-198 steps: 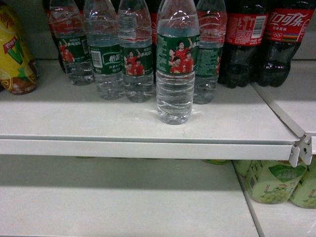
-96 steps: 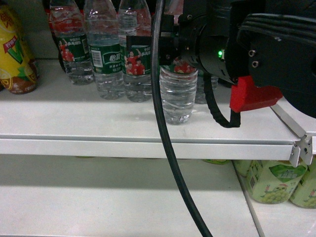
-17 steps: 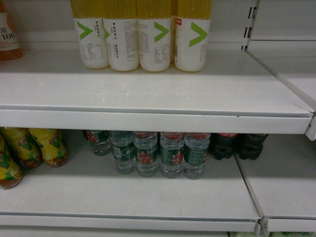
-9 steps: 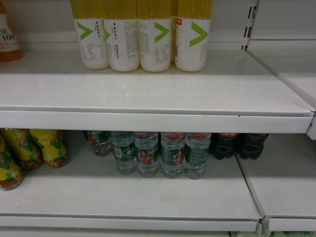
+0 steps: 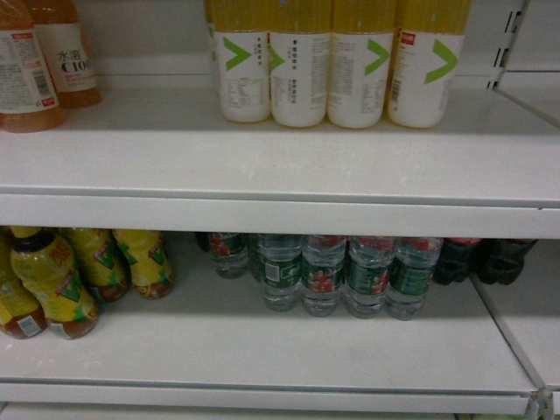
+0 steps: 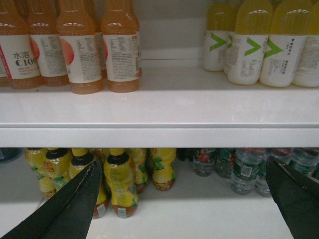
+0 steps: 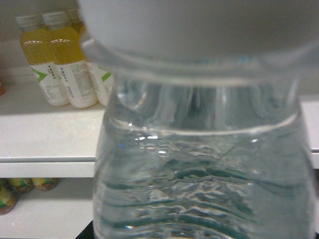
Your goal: Move water from second to third shelf
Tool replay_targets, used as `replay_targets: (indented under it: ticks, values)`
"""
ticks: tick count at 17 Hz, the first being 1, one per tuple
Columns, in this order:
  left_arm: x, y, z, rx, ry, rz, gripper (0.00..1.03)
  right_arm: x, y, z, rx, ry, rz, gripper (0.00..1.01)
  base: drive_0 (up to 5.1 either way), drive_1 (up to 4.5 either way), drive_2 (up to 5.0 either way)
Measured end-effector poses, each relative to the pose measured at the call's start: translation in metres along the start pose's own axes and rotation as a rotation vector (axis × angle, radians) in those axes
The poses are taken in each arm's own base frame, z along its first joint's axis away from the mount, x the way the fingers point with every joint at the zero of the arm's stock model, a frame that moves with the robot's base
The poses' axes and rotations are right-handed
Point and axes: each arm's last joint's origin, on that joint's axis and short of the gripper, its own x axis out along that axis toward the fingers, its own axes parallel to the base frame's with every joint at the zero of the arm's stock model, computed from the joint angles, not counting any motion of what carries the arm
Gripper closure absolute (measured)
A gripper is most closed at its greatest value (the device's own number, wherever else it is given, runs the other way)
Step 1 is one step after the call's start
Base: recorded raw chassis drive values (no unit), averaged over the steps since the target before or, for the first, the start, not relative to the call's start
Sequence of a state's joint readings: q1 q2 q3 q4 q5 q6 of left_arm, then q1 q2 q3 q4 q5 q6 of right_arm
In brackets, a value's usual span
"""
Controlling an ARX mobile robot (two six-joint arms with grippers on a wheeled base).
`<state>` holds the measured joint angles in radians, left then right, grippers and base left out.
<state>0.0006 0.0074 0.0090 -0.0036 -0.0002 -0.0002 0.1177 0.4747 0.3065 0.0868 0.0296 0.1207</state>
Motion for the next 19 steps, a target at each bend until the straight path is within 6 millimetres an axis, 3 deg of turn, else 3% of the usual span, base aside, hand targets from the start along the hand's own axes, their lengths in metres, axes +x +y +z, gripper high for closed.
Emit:
replay_targets:
  ticks: [19]
  values:
    - [0.0, 0.0, 0.0, 0.0, 0.0, 0.0, 0.05, 0.0, 0.0001, 0.0, 0.0, 0.001, 0.002, 0.58, -4.6, 2.3, 2.3]
